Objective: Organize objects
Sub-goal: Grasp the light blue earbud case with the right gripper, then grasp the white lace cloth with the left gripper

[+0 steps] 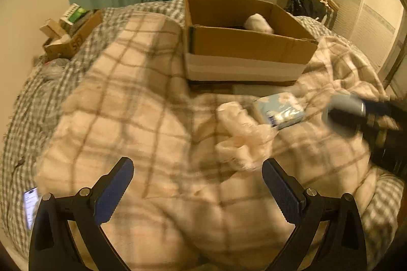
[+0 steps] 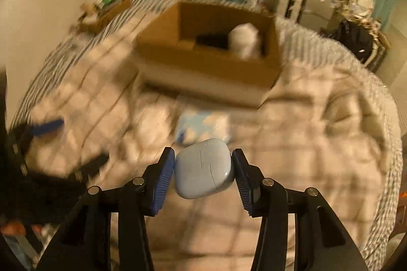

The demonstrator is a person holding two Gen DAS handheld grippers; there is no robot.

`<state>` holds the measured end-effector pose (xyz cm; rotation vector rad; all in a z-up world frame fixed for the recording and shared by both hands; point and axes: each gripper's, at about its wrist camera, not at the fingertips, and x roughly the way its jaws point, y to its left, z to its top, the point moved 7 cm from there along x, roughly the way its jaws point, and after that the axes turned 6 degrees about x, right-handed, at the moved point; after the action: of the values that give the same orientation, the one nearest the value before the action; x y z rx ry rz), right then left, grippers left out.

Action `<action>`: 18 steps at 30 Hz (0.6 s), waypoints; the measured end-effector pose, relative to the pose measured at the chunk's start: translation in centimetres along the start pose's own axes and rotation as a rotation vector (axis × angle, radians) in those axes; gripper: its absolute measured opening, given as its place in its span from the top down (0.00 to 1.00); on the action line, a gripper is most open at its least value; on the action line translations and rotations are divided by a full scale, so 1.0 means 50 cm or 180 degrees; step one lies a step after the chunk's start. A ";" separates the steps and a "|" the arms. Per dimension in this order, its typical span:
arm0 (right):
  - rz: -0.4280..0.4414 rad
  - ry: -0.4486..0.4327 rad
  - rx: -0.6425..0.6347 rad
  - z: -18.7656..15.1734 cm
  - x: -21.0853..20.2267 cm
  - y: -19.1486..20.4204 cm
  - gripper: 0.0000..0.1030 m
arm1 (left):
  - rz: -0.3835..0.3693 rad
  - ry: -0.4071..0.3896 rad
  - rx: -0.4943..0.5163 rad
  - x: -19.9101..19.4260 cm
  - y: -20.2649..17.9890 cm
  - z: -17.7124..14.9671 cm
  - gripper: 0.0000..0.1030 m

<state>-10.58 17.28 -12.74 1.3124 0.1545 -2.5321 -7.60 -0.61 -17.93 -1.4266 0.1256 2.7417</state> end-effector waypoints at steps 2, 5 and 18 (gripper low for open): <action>-0.0036 -0.0098 0.0121 0.035 -0.009 -0.027 0.72 | -0.0070 0.0001 0.0032 0.014 -0.019 0.013 0.00; -0.0021 -0.0198 0.0275 0.080 -0.004 -0.055 0.85 | -0.0032 0.0013 0.0086 0.052 -0.043 0.041 0.00; 0.0038 0.0058 0.0594 0.047 0.120 -0.134 0.86 | -0.0433 0.0280 -0.0048 0.148 -0.064 0.033 0.80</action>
<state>-17.70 21.93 -16.50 1.3991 -0.0884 -2.5766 -12.94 2.75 -23.18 -1.5007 0.0103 2.5784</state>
